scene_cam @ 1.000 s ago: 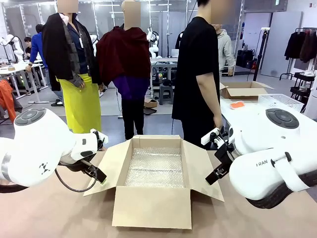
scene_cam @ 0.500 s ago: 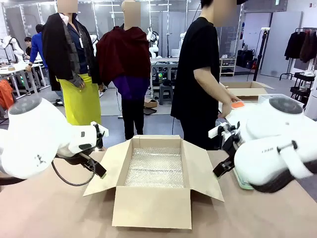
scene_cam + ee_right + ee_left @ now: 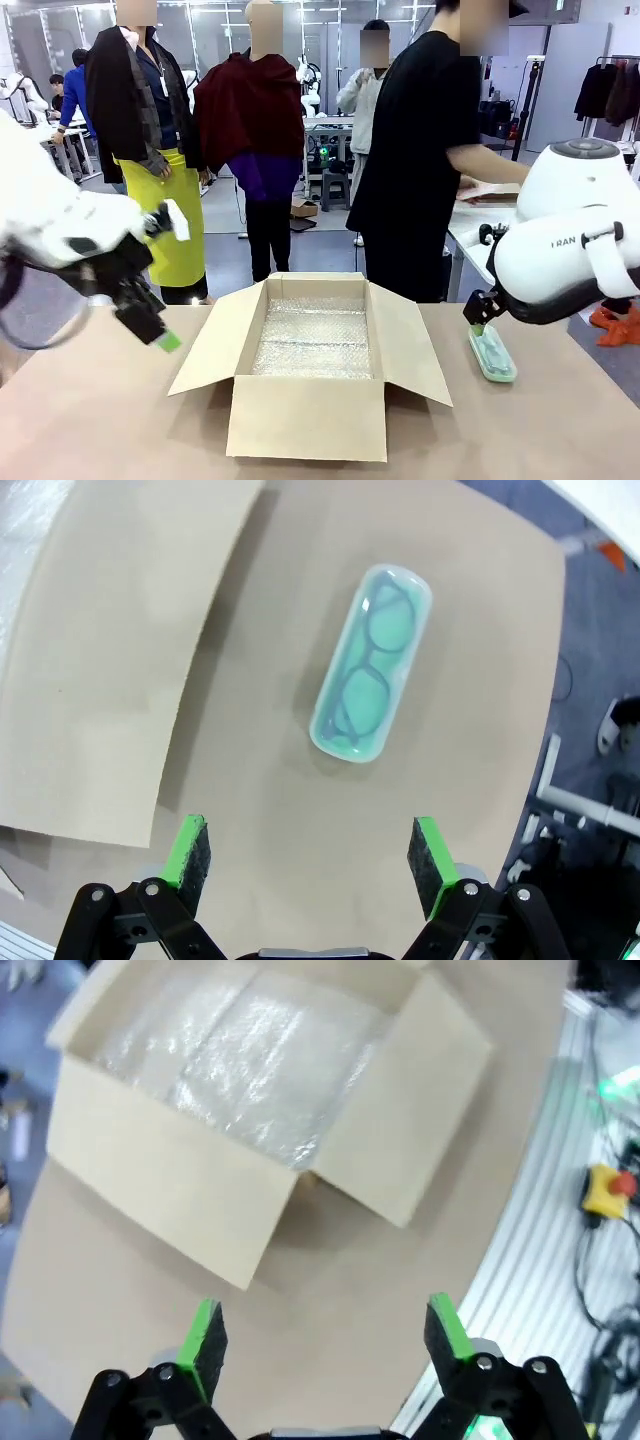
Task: Pack the glasses set securely to prepare it for shipping.
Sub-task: Place the Glasses case inside the Package Box.
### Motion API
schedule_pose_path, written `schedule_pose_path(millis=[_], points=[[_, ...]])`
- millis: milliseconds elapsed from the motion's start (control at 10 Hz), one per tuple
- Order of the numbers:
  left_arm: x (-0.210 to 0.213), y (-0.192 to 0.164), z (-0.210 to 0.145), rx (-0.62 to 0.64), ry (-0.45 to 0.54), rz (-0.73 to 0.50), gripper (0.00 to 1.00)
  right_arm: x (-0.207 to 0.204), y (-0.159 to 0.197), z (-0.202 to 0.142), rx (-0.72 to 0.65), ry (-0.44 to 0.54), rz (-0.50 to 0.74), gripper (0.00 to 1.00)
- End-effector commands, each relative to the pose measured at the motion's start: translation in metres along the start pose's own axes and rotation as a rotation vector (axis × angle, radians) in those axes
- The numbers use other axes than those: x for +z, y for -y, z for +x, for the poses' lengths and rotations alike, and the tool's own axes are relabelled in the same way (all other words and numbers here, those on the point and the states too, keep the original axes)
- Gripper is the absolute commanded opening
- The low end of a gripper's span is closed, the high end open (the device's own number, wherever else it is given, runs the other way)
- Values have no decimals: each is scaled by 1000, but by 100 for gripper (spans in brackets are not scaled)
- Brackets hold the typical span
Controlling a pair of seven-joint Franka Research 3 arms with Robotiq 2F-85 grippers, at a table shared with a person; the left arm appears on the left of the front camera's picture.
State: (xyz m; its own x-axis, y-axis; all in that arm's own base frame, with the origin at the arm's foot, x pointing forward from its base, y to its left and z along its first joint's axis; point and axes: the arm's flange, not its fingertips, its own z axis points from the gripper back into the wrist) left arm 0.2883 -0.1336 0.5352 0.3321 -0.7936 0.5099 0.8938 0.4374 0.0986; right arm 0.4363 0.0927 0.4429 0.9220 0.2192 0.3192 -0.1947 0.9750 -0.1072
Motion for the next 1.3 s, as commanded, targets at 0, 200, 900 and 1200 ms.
schedule_pose_path(millis=[0,200,900,1200], points=[[36,43,-57,-115,107,-72,100,1,-1,11,-99,-13,-22,100],[57,59,-73,-157,173,-45,100,-4,7,21,-120,-37,-13,100],[98,37,-33,-149,168,-23,100,-43,28,37,-127,-64,25,100],[98,37,-33,-149,168,-23,100,-73,40,39,-134,-42,45,100]])
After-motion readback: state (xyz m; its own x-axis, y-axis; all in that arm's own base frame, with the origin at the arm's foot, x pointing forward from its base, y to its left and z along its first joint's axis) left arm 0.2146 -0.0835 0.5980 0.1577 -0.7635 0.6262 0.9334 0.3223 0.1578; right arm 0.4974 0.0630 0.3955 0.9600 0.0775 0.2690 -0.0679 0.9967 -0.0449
